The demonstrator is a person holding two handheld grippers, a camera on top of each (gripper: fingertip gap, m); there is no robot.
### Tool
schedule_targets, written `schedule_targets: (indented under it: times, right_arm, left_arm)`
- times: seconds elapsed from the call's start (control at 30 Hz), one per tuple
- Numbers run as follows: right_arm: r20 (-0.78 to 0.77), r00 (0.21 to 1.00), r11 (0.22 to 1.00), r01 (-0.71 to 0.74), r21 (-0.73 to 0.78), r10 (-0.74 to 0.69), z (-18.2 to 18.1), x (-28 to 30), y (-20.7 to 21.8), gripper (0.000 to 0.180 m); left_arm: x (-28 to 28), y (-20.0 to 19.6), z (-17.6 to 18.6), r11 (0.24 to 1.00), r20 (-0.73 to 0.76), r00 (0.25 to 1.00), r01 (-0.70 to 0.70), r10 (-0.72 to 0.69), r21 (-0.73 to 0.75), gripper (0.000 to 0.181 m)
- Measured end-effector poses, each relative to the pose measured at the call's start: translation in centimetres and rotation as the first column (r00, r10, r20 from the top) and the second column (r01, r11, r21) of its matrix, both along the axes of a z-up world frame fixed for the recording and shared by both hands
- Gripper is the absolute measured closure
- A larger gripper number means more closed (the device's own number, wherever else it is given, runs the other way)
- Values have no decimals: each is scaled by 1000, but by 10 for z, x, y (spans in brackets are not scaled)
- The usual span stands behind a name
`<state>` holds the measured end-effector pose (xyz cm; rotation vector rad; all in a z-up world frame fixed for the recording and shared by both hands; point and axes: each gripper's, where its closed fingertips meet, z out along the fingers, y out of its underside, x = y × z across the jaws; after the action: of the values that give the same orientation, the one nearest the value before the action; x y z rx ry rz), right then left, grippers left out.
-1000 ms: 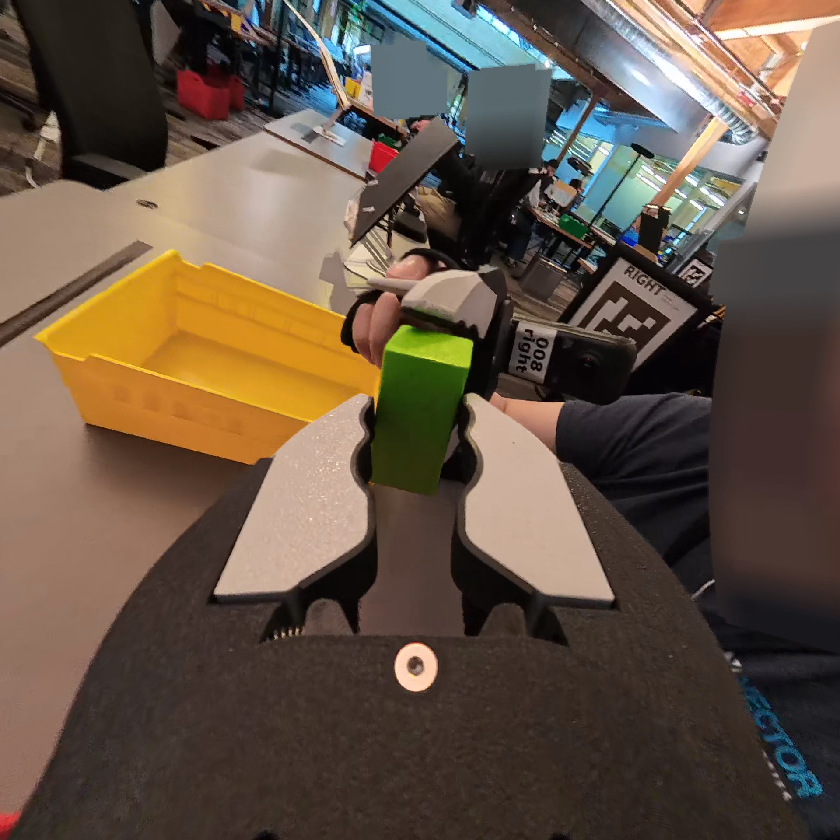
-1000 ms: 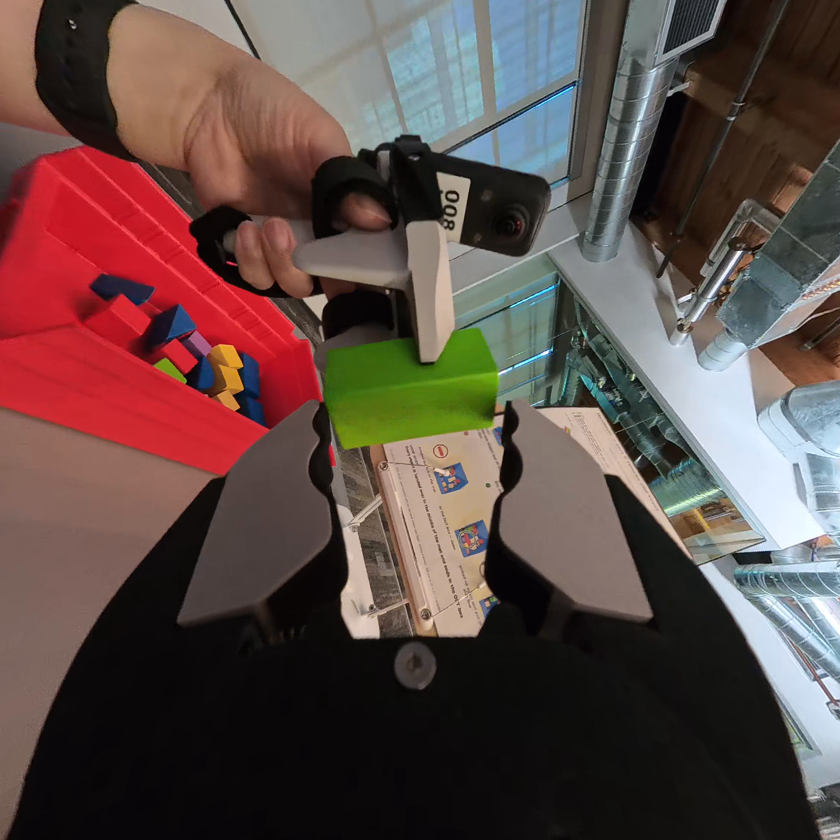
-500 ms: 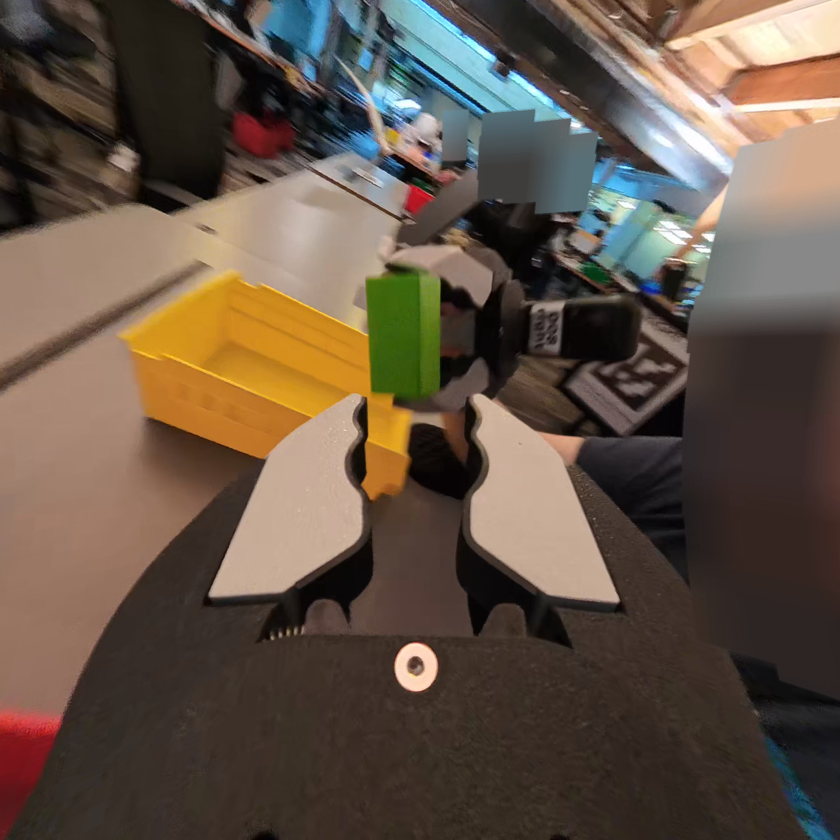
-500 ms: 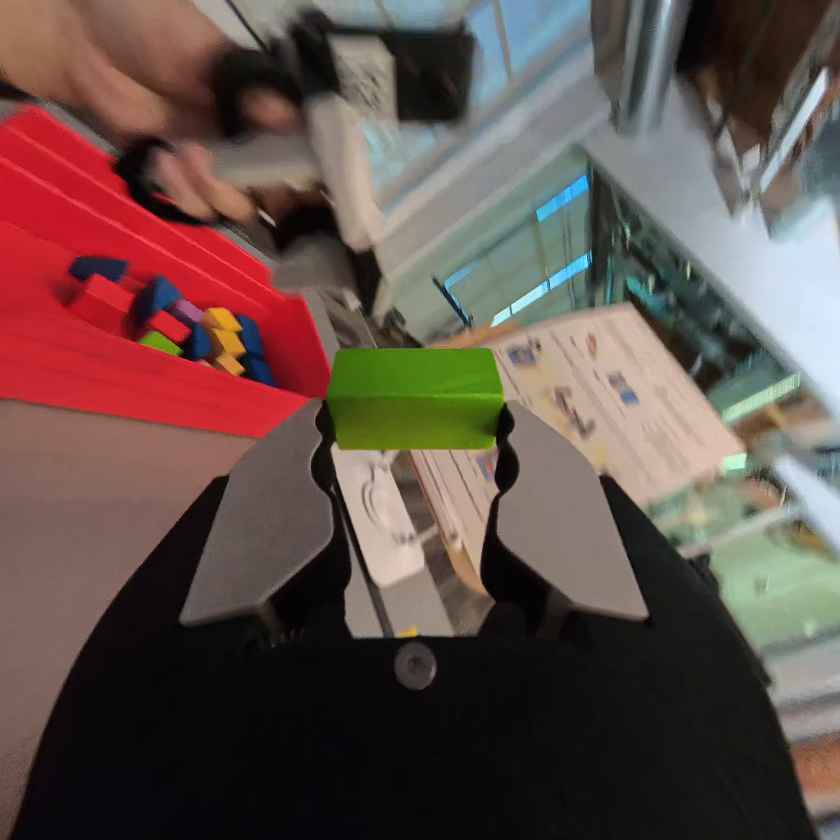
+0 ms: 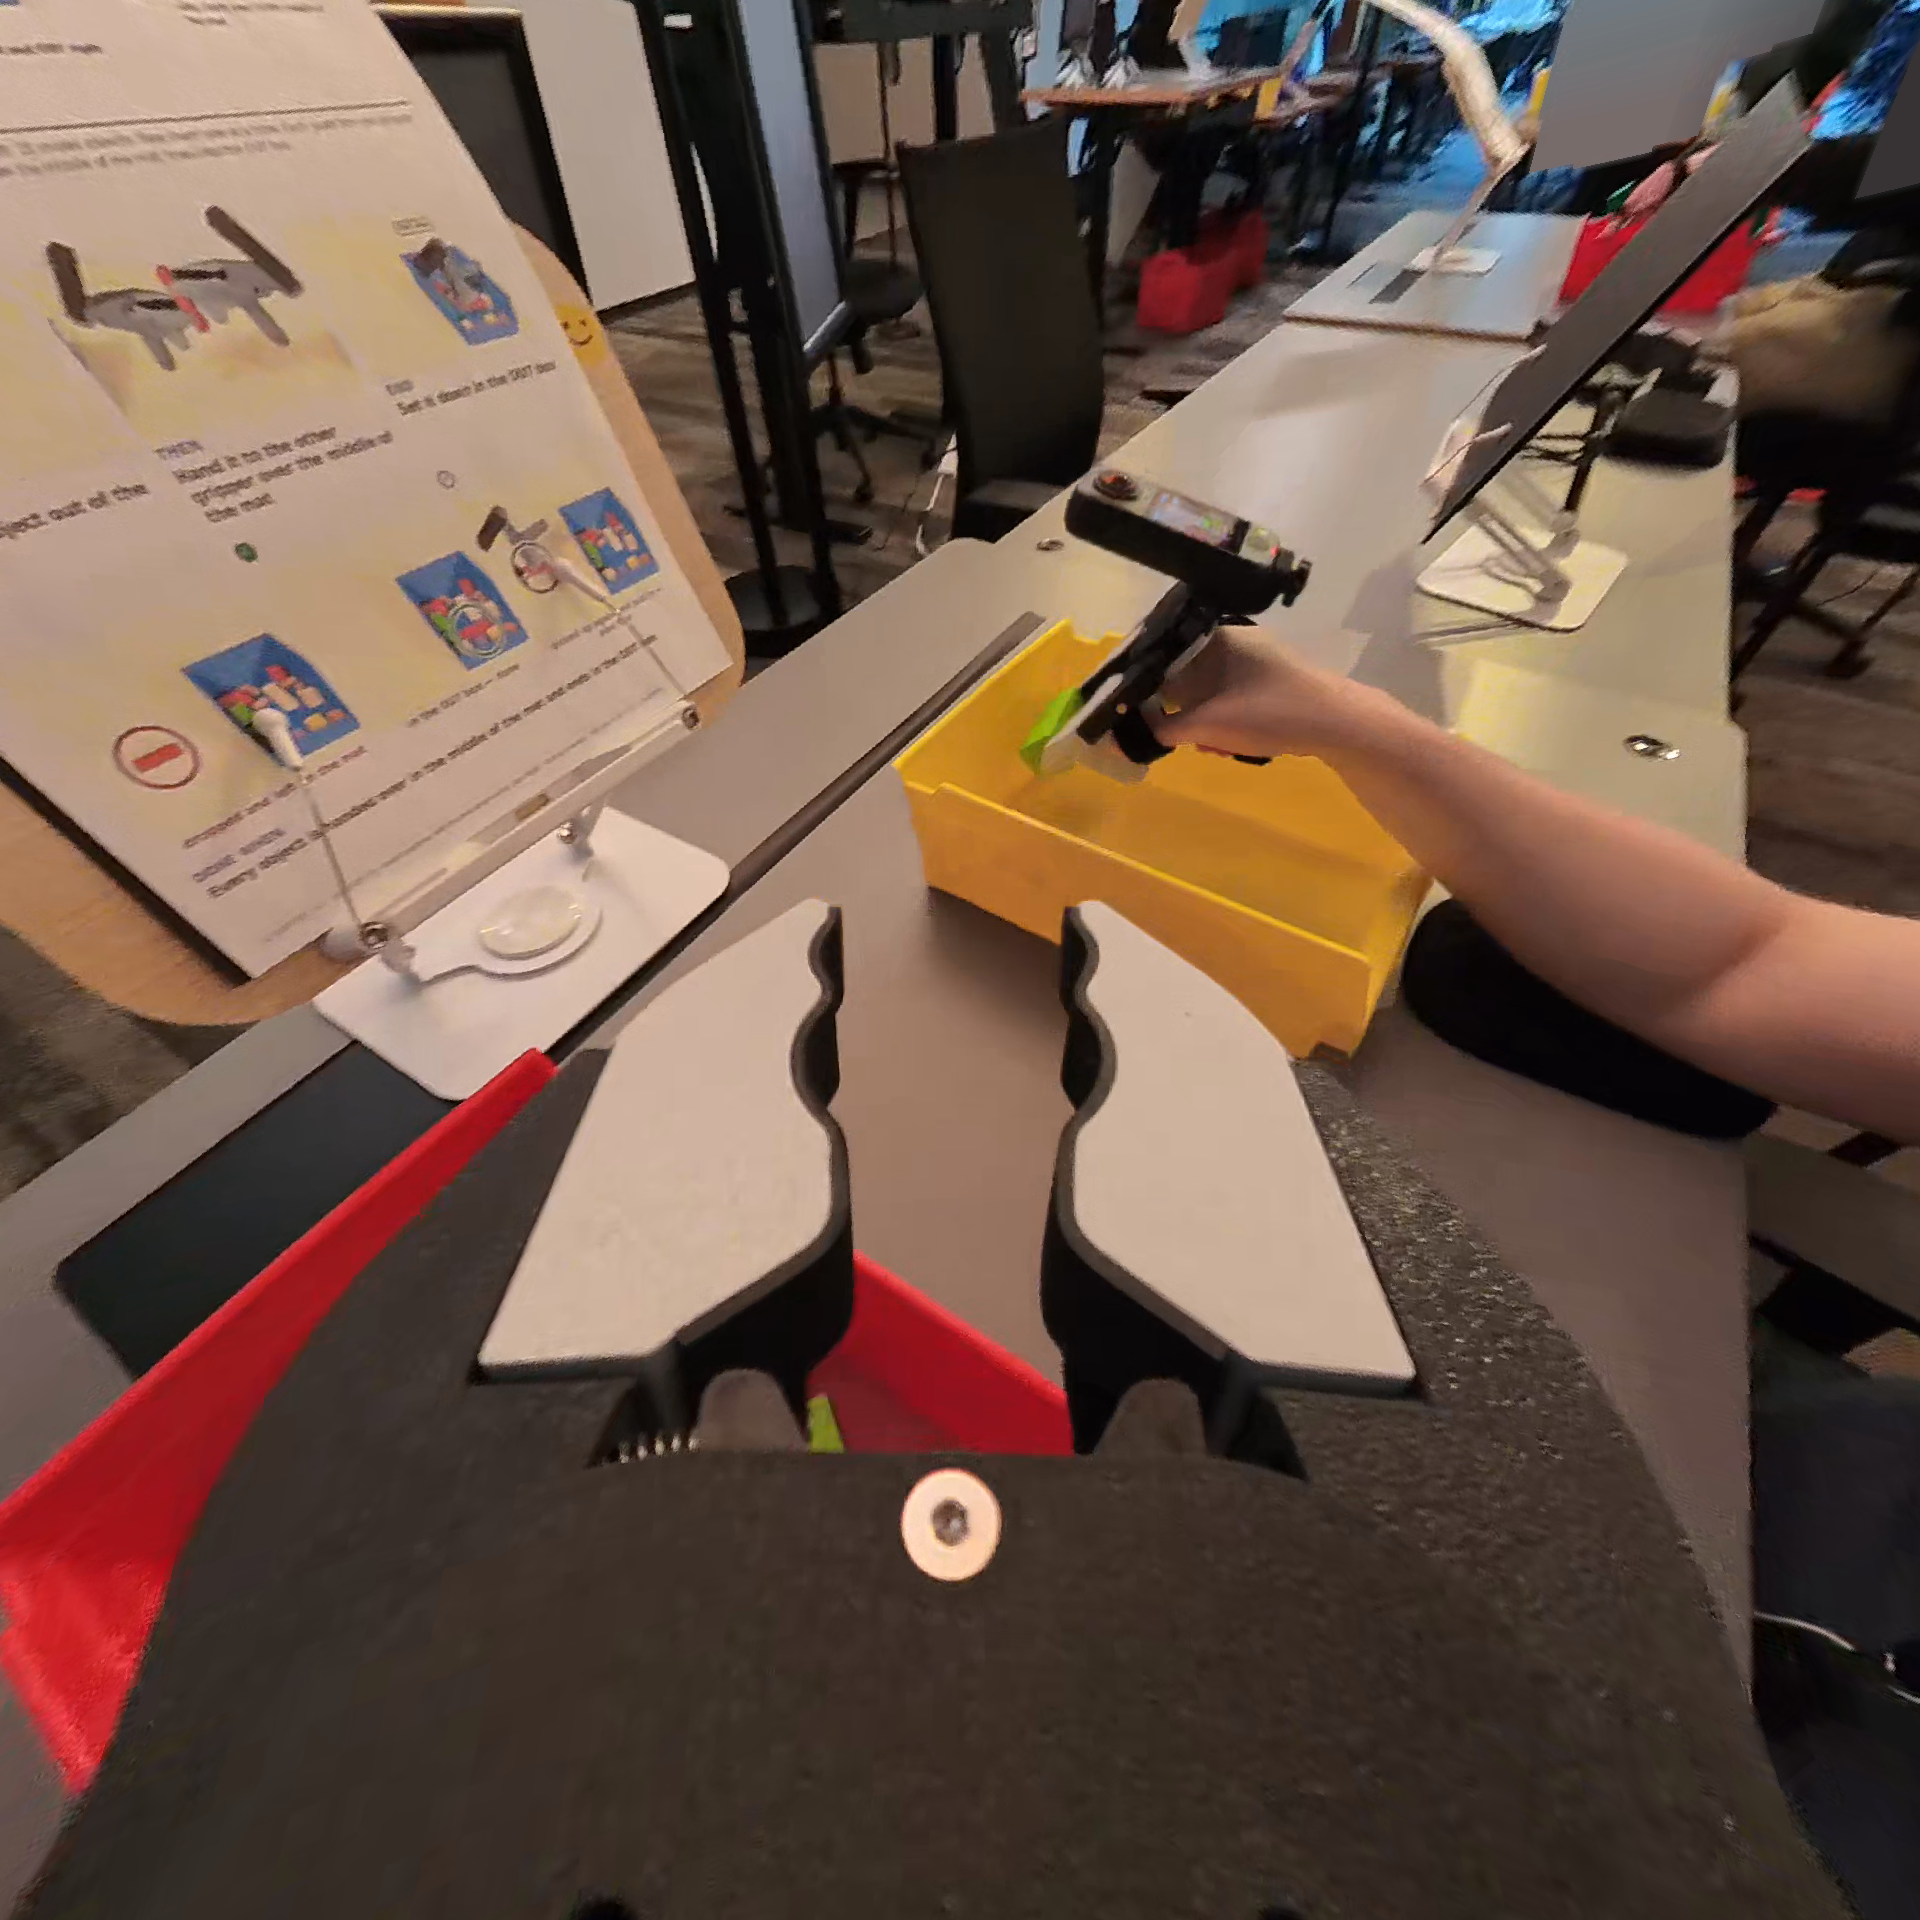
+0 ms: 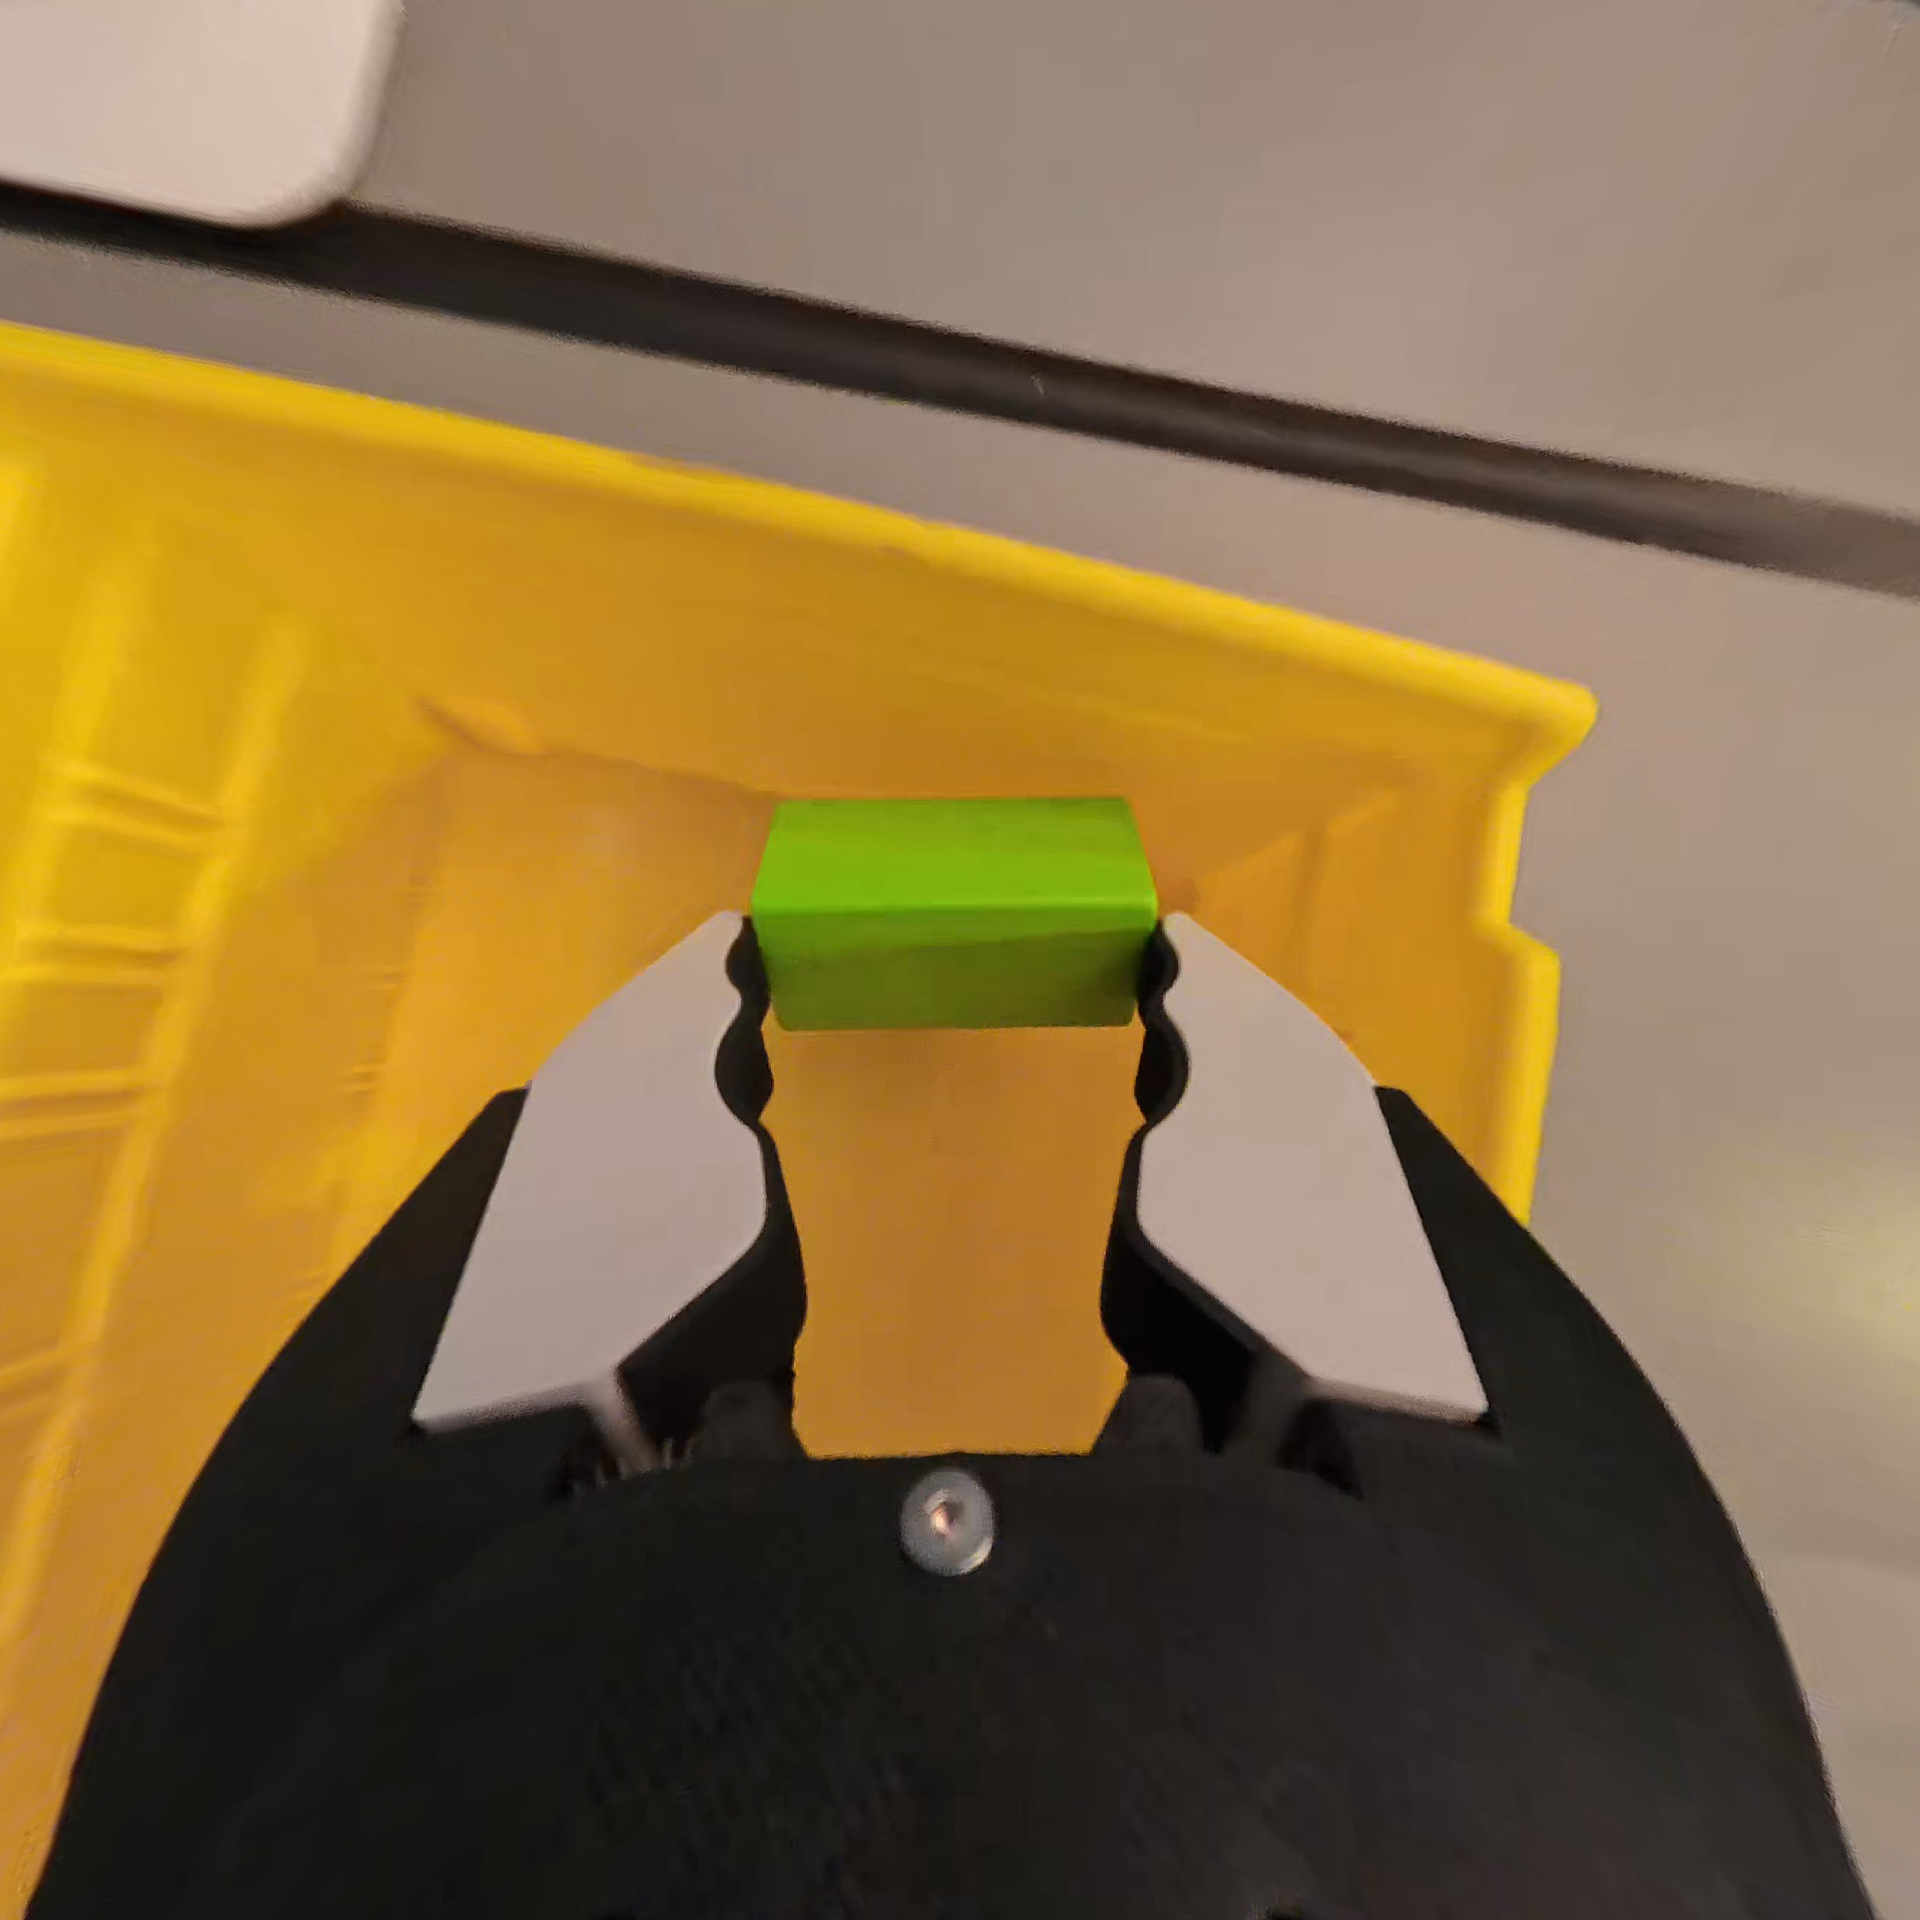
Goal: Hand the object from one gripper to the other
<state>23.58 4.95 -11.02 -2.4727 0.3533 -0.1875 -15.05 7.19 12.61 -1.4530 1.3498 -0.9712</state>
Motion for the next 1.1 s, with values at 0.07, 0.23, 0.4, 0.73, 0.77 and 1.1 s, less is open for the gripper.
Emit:
schedule_targets:
  times: [0.07,0.23,0.4,0.73,0.77,1.1]
  right_arm:
    - [13,999,998,43,-42,-43,-12,7,-2,110]
    - [33,992,983,125,-131,-122,-28,15,-9,109]
    - [59,985,970,172,-171,-164,-35,20,-13,109]
    - [64,989,969,142,-200,-132,-43,16,-10,107]
    - [67,990,971,139,-196,-128,-42,15,-9,107]
    - [-30,998,996,52,-67,-54,-4,1,-2,104]
  left_arm:
    - [-5,4,-5,1000,-39,999,-19,19,4,141]
    - [-22,20,-12,995,-92,990,-103,103,3,141]
    - [-27,22,-18,993,-127,985,-120,117,-17,142]
    - [-43,44,-53,973,-311,927,-229,207,-34,143]
    - [-46,48,-59,968,-336,916,-247,221,-37,143]
    - [-66,63,-156,942,-668,738,-283,94,-180,143]
